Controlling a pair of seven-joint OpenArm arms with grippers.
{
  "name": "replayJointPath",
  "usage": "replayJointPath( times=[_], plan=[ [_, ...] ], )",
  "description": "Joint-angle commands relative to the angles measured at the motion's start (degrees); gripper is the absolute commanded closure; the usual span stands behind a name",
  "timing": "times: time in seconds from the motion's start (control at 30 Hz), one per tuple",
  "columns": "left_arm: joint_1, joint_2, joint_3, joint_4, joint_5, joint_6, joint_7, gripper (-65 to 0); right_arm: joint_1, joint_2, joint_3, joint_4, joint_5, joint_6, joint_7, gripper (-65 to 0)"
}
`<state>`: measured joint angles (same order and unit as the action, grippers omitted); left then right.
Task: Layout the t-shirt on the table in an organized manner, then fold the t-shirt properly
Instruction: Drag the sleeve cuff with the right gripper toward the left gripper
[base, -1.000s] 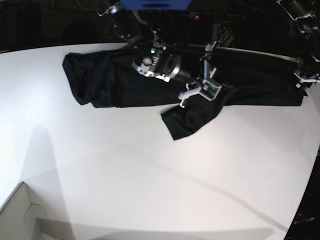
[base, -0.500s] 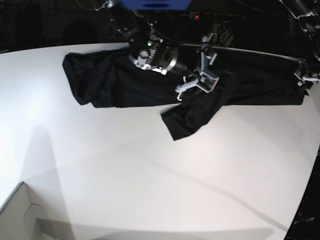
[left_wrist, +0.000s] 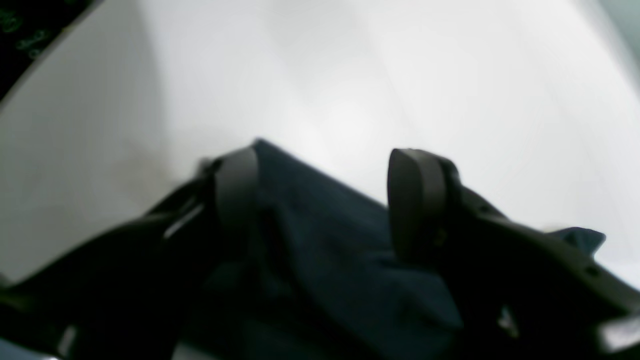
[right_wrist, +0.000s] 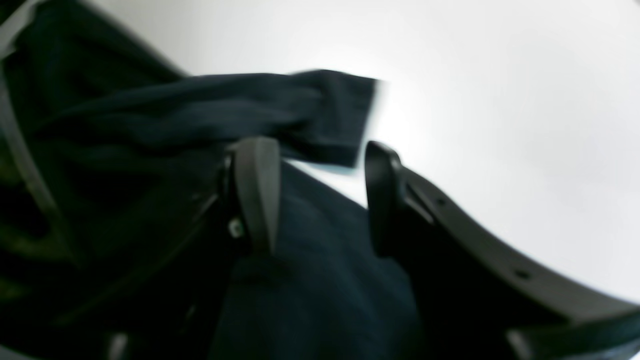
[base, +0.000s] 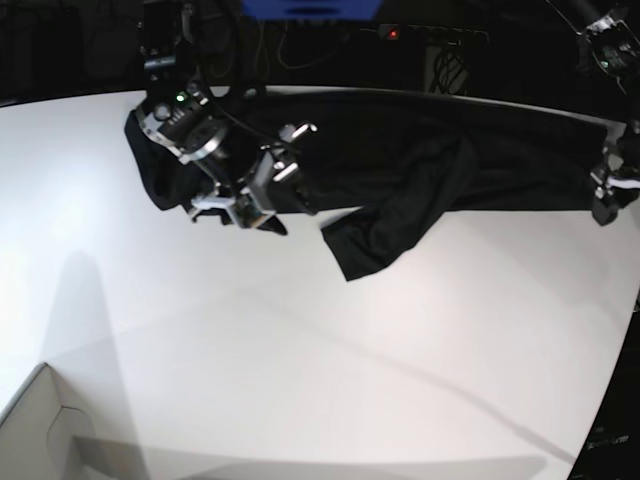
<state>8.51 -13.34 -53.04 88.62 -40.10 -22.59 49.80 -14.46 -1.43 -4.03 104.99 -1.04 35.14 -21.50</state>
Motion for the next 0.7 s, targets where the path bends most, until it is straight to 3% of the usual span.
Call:
replayJointPath(
  times=[0.0, 0.23, 0.3, 0.43, 0.53, 0.67],
  plan=[
    [-1.6, 0.0, 1.9, 2.6, -1.7, -1.0, -1.1, -39.9, 0.2, -0.3, 1.4, 1.7, 1.3, 0.3, 1.6, -28.6],
    [-4.7, 5.5, 22.8, 7.9, -0.7, -0.5, -1.6, -39.9, -2.1, -0.2, 10.1, 3.4, 1.3, 0.3, 1.6, -28.7],
    [-6.5, 6.4, 29.8, 7.8, 2.4, -0.4, -1.7, -39.9, -2.2, -0.2, 12.1, 3.4, 1.3, 0.3, 1.6, -28.7],
    [-9.1, 11.0, 40.7, 6.8, 15.6, -0.4, -1.7, -39.9, -2.3, -0.2, 15.6, 3.4, 1.3, 0.3, 1.6, -28.7],
    [-10.7, 15.8, 43.5, 6.1, 26.6, -0.4, -1.7, -39.9, -2.3, -0.2, 17.0, 3.4, 1.3, 0.4, 1.6, -28.7],
    [-12.0, 19.7, 45.6, 2.3, 38.6, -0.4, -1.8, -39.9, -2.3, -0.2, 17.4, 3.4, 1.3, 0.4, 1.6, -28.7]
  ],
)
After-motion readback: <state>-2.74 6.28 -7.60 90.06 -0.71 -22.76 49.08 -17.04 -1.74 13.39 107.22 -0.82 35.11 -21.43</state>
